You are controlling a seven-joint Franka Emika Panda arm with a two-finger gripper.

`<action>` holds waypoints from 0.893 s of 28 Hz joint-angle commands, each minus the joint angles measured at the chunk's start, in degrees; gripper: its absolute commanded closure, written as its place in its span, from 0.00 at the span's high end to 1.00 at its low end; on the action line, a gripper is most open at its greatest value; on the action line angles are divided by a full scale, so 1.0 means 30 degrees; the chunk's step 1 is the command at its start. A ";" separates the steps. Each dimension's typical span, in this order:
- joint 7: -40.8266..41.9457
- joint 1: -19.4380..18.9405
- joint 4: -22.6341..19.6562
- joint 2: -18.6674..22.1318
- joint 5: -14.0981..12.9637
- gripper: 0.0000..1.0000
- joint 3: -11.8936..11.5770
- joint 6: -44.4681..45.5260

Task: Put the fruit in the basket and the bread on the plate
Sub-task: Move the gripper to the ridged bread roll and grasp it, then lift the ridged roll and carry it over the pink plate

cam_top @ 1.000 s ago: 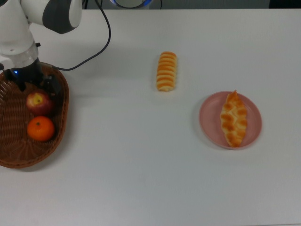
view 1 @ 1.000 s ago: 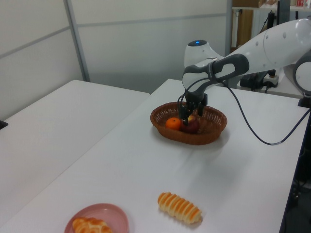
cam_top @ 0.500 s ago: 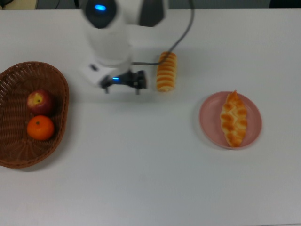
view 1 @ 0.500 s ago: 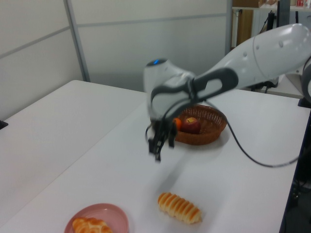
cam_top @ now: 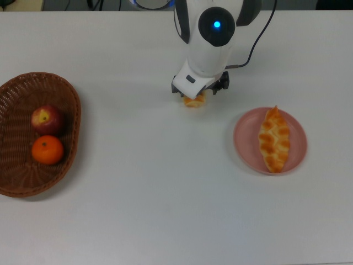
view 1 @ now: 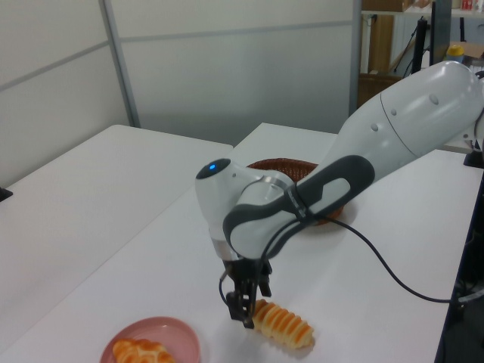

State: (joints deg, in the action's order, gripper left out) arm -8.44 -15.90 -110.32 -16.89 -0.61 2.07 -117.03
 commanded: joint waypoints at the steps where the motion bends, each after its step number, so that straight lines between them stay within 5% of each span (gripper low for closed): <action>1: -0.1048 -0.0733 -0.1781 0.0944 0.1021 1.00 -0.0367 -0.0423; 5: -0.1433 -0.0734 -0.2279 0.0972 0.1435 1.00 -0.0367 -0.0978; 16: -0.2542 -0.0675 -0.2311 0.1119 0.1464 0.10 -0.0426 -0.1156; 20: -0.2781 -0.0675 -0.2164 0.1381 0.1464 0.08 -0.0426 -0.1156; 25: -0.3452 -0.0587 -0.0146 0.1471 0.1318 0.08 -0.0514 -0.0951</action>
State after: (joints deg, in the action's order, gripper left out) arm -15.50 -17.03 -114.01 -14.44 2.93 1.44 -119.48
